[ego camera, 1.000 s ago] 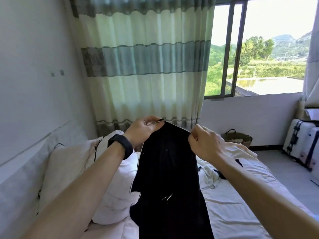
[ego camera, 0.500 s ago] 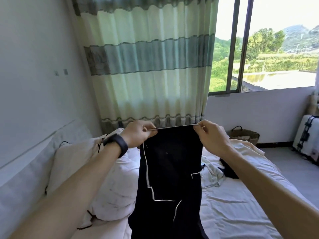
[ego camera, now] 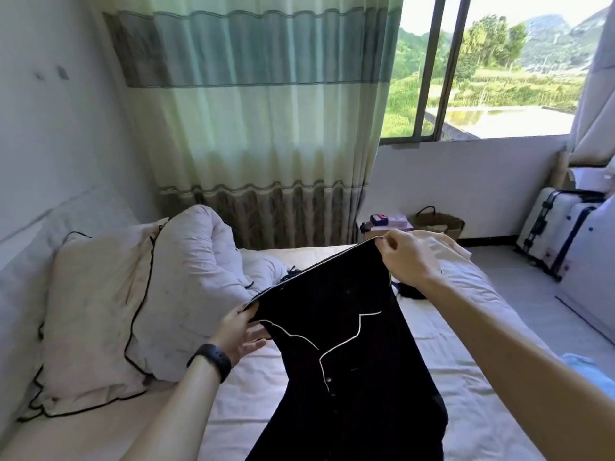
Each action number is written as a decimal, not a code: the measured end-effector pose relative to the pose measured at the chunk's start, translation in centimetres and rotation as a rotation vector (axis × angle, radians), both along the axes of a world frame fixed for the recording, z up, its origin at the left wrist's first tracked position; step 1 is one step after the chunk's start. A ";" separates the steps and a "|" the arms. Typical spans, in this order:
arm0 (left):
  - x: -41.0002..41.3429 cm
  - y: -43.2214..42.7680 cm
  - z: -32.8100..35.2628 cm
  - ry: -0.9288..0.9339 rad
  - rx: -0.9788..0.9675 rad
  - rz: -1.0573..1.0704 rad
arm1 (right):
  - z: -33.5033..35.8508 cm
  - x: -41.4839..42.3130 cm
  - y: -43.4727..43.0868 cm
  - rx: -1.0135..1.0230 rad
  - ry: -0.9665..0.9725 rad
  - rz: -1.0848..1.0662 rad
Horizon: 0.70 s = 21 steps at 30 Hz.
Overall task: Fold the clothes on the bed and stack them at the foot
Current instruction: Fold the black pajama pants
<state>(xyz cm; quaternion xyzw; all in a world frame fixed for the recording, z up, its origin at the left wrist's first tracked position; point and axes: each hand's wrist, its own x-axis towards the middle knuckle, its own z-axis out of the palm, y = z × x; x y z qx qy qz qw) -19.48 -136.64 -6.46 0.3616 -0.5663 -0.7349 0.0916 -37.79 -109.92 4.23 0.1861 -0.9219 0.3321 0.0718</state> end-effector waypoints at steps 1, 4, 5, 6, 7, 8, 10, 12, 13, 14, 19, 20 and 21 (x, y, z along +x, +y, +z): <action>-0.3 -0.1 0.4 0.003 0.037 0.046 | -1.2 -0.1 0.2 0.028 -0.016 -0.018; -1.1 -0.2 1.2 -0.016 0.204 0.089 | -4.7 -0.2 0.9 0.064 -0.178 -0.068; -1.5 -0.3 1.5 -0.023 0.242 0.095 | -5.7 -0.2 1.0 0.038 -0.251 -0.064; -1.7 -0.4 1.8 -0.036 0.253 0.098 | -6.5 -0.1 1.0 -0.021 -0.323 -0.050; -1.9 -0.4 2.3 -0.048 0.246 0.093 | -7.2 0.0 0.9 -0.101 -0.409 -0.038; -2.0 -0.3 2.8 -0.058 0.225 0.082 | -7.8 0.2 0.9 -0.190 -0.525 -0.033; -1.8 -0.3 3.7 -0.082 0.174 0.056 | -9.0 0.9 1.2 -0.389 -0.821 -0.009; -1.3 -0.7 4.0 -0.132 0.105 0.050 | -10.6 1.6 1.9 -0.559 -1.045 0.024; -0.9 -1.0 3.9 -0.166 0.069 0.050 | -11.5 1.9 2.3 -0.637 -1.104 0.024; -0.5 -1.4 3.7 -0.196 0.041 0.046 | -12.4 2.2 2.7 -0.701 -1.137 0.014; 0.0 -1.2 2.8 -0.220 0.024 -0.001 | -15.9 3.7 3.0 -0.763 -1.196 -0.042; -0.1 -1.0 2.7 -0.192 0.044 -0.009 | -16.5 4.3 2.7 -0.790 -1.212 -0.056; -0.3 -0.8 2.7 -0.162 0.071 -0.020 | -17.0 4.9 2.3 -0.842 -1.228 -0.078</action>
